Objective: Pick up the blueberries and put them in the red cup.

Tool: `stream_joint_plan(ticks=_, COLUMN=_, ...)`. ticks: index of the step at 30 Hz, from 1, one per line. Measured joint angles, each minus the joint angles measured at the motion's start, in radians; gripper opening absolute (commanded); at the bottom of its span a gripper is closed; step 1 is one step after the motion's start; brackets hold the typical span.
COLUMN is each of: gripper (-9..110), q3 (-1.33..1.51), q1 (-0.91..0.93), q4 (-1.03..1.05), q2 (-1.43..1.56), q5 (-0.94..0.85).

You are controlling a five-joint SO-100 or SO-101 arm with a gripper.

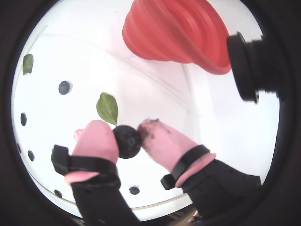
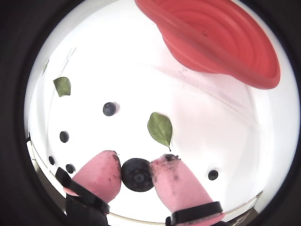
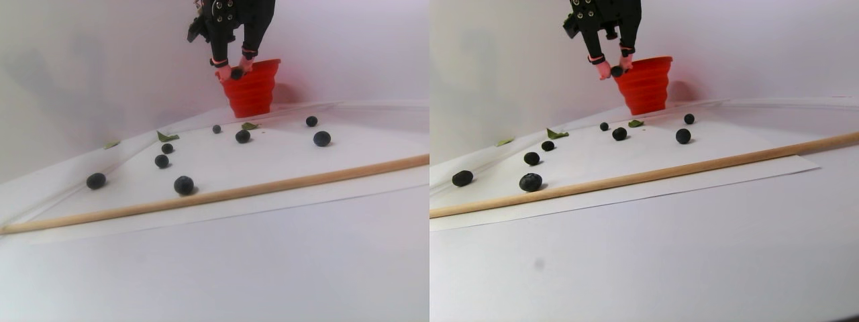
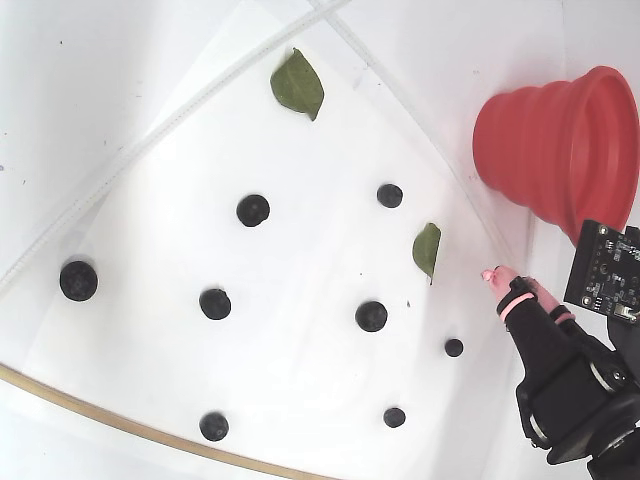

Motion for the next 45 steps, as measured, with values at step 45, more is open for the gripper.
stream_joint_plan(ticks=45, gripper=14, q3=-0.333, q1=0.026, q4=-0.100, q2=-0.141, q5=0.109)
